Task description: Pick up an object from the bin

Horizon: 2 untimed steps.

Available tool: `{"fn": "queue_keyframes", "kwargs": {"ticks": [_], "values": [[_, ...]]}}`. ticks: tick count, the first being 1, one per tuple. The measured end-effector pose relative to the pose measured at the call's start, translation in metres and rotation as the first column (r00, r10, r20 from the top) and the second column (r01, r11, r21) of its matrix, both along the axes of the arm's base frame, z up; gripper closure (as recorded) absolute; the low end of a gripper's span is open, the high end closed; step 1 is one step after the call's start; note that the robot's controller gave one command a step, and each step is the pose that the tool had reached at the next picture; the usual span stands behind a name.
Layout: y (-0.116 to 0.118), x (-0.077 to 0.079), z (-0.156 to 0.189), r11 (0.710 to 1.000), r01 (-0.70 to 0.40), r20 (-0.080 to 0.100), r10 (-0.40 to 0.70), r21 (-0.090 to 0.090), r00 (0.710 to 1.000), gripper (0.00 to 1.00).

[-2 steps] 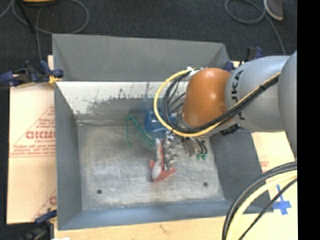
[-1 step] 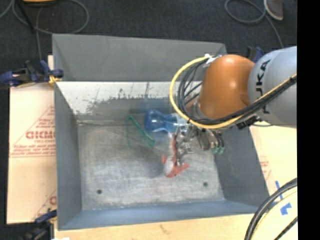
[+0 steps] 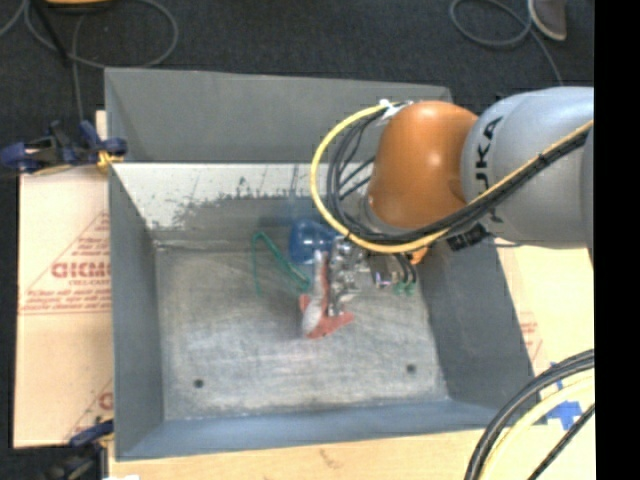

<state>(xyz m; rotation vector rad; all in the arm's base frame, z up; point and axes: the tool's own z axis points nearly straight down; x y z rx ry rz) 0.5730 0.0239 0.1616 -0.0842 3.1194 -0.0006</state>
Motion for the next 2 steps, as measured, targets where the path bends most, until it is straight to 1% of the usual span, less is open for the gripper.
{"fn": "queue_keyframes", "kwargs": {"ticks": [1,2], "values": [[-0.004,-0.019,0.008,0.999,-0.040,-0.032,0.040,0.000,0.999,1.00],[-0.018,-0.017,0.073,0.988,-0.157,-0.021,0.157,-0.001,0.987,1.00]]}}
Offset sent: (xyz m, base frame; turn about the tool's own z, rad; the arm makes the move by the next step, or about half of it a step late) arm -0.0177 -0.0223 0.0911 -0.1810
